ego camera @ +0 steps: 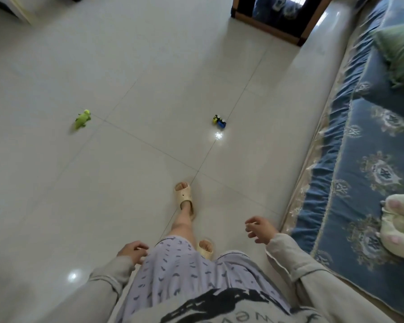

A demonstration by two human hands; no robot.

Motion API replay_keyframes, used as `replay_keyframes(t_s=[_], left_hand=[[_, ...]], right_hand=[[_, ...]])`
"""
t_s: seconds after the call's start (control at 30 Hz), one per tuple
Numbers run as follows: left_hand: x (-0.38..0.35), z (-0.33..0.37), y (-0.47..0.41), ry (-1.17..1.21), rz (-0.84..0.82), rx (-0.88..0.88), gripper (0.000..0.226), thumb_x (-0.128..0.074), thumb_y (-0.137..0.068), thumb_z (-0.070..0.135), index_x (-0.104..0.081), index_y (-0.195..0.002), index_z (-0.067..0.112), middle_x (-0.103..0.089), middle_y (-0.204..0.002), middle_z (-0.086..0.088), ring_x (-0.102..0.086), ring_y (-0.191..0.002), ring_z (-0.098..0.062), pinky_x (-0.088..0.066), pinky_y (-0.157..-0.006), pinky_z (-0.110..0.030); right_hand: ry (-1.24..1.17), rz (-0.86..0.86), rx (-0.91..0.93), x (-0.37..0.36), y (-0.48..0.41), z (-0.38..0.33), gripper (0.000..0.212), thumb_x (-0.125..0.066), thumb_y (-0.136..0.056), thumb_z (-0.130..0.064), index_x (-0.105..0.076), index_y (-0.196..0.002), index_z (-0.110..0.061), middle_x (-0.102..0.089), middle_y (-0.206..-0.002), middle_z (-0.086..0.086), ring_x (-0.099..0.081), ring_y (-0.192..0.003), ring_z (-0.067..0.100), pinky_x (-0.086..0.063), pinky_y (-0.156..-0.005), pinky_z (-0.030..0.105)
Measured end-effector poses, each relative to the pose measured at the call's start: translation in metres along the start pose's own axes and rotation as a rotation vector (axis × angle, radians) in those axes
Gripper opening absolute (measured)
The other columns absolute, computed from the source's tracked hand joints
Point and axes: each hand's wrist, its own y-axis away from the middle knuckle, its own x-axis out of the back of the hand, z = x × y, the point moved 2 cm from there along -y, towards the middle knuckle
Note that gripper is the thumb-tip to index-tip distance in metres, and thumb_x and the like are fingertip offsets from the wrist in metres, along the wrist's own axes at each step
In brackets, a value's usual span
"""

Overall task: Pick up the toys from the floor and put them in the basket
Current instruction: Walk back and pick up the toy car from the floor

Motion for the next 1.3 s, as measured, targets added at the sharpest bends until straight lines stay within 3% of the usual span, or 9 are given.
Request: replay_keyframes(t_s=[0.2,0.4,0.57,0.7,0.77,0.93,1.03,1.1,1.3], left_hand=[[0.054,0.105,-0.046,-0.075,0.052,-0.017,0.016,-0.051,-0.085,0.001,-0.060,-0.093,0.011,-0.057,-0.094,-0.012,-0.048,-0.058,-0.020,-0.031,-0.053,-0.020],[0.099,0.236,-0.072,-0.137,0.036,-0.107,0.021,-0.051,-0.085,0.003,-0.064,-0.100,0.011,-0.058,-0.091,-0.011,-0.050,-0.054,-0.015,-0.033,-0.050,-0.019],[0.133,0.346,-0.096,-0.216,-0.004,-0.210,0.028,-0.051,-0.087,0.005,-0.064,-0.112,0.006,-0.058,-0.093,-0.008,-0.050,-0.055,-0.010,-0.033,-0.048,-0.017],[0.149,0.408,-0.118,-0.154,0.022,-0.218,0.023,-0.052,-0.086,0.004,-0.065,-0.105,0.010,-0.059,-0.092,-0.009,-0.051,-0.055,-0.011,-0.033,-0.048,-0.017],[0.152,0.426,-0.131,-0.135,0.033,-0.204,0.025,-0.054,-0.085,0.004,-0.065,-0.107,0.008,-0.060,-0.091,-0.009,-0.052,-0.056,-0.012,-0.034,-0.050,-0.018],[0.146,0.436,-0.146,-0.018,0.065,-0.028,0.027,-0.053,-0.085,0.002,-0.064,-0.110,0.002,-0.061,-0.093,-0.011,-0.051,-0.056,-0.017,-0.034,-0.051,-0.021],[0.135,0.434,-0.146,0.067,0.042,0.122,0.029,-0.048,-0.088,0.000,-0.062,-0.113,-0.003,-0.057,-0.094,-0.015,-0.047,-0.054,-0.019,-0.033,-0.044,-0.017],[0.130,0.446,-0.149,0.157,0.019,0.181,0.026,-0.045,-0.090,0.001,-0.061,-0.110,0.000,-0.056,-0.094,-0.014,-0.047,-0.056,-0.019,-0.030,-0.051,-0.019],[0.136,0.514,-0.182,0.312,0.108,0.151,0.017,-0.044,-0.091,0.003,-0.058,-0.100,0.010,-0.058,-0.090,-0.013,-0.049,-0.057,-0.016,-0.031,-0.052,-0.022]], right_hand=[[-0.045,0.001,-0.109,0.019,-0.038,-0.030,0.009,-0.049,-0.088,-0.004,-0.055,-0.088,-0.011,-0.058,-0.077,0.008,-0.053,-0.057,0.016,-0.037,-0.049,0.023],[-0.135,0.045,-0.265,0.037,-0.068,-0.066,0.022,-0.052,-0.085,0.001,-0.058,-0.067,-0.012,-0.059,-0.068,0.011,-0.054,-0.057,0.022,-0.040,-0.055,0.024],[-0.151,0.151,-0.299,0.064,-0.101,-0.116,0.015,-0.059,-0.084,-0.007,-0.071,-0.085,0.002,-0.071,-0.100,0.020,-0.059,-0.089,0.026,-0.042,-0.078,0.030],[-0.149,0.112,-0.291,0.096,-0.132,-0.164,0.015,-0.056,-0.083,-0.004,-0.069,-0.087,0.002,-0.069,-0.096,0.023,-0.063,-0.096,0.034,-0.048,-0.087,0.037],[-0.080,0.058,-0.288,0.114,-0.149,-0.189,0.012,-0.054,-0.084,-0.005,-0.066,-0.083,-0.004,-0.065,-0.091,0.018,-0.061,-0.091,0.029,-0.049,-0.089,0.036],[0.154,0.026,-0.243,0.182,-0.197,-0.257,0.011,-0.051,-0.086,-0.012,-0.063,-0.085,-0.014,-0.068,-0.104,0.015,-0.053,-0.086,0.020,-0.046,-0.085,0.028],[0.148,-0.009,-0.168,0.220,-0.225,-0.301,0.015,-0.050,-0.087,-0.007,-0.060,-0.077,-0.012,-0.060,-0.086,0.014,-0.054,-0.079,0.022,-0.041,-0.072,0.028],[0.052,-0.044,-0.163,0.238,-0.239,-0.326,0.021,-0.047,-0.088,-0.002,-0.056,-0.072,-0.013,-0.057,-0.073,0.009,-0.054,-0.063,0.023,-0.040,-0.059,0.028],[0.221,-0.126,-0.158,0.264,-0.277,-0.374,0.027,-0.047,-0.086,-0.005,-0.050,-0.066,-0.023,-0.056,-0.066,0.001,-0.052,-0.056,0.017,-0.036,-0.046,0.023]])
